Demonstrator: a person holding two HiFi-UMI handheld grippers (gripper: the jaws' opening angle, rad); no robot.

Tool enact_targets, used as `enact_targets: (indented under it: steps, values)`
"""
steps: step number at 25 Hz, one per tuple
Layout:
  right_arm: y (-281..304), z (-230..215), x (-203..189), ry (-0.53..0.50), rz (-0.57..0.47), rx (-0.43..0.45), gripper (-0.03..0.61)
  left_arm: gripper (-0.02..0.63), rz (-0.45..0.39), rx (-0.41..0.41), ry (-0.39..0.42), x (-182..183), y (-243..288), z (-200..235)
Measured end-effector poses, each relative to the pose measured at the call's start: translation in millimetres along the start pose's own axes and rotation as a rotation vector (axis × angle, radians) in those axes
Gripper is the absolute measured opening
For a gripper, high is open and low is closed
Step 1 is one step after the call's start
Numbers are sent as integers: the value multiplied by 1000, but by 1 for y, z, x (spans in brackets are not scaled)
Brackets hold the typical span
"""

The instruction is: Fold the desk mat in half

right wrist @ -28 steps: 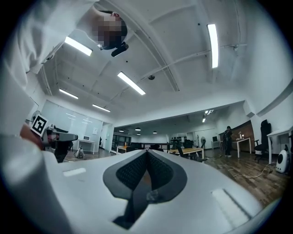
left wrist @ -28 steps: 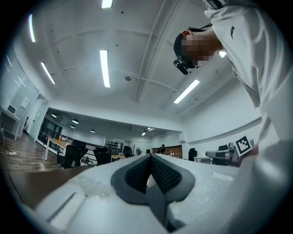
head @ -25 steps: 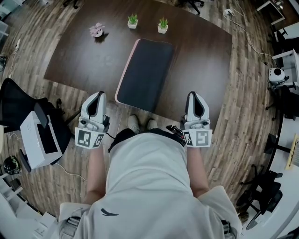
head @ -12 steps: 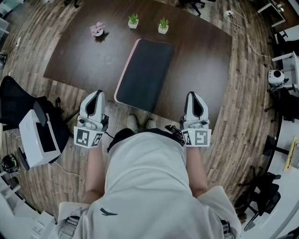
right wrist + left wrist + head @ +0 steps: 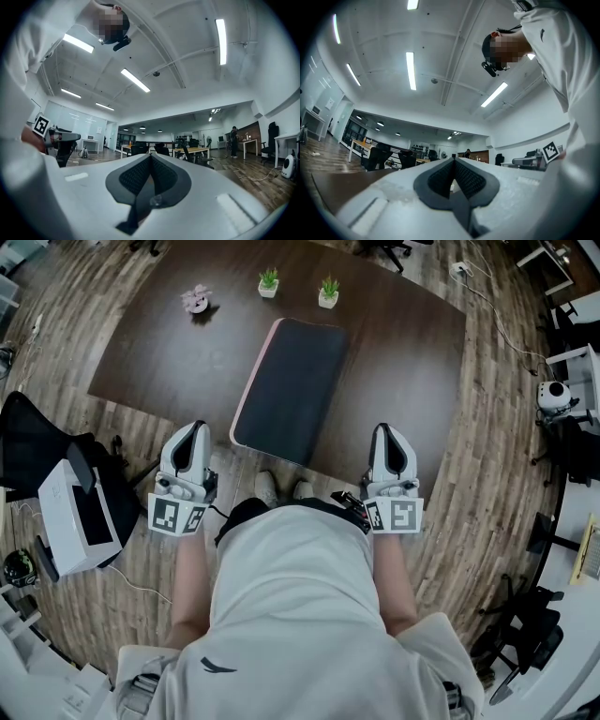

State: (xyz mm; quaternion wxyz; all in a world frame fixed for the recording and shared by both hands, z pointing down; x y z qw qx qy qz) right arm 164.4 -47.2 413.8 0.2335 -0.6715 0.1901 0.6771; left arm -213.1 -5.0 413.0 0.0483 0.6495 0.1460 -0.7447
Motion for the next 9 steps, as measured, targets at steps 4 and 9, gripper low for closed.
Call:
enact_targets:
  steps: [4, 9]
  values:
    - [-1, 0, -1, 5, 1, -5, -2, 4, 1, -1, -1, -1, -1, 1]
    - [0, 1, 1, -4, -3, -3, -1, 4, 3, 0, -4, 0, 0, 3]
Point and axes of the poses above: the fingertips, and each gripper's own axes: y forward along the fingers, z to its left, x out of its top, the point moved 7 cm from there along -y, backward along the fingers, and after that the axes turned 8 degrees about x, right-handed, at the moved point
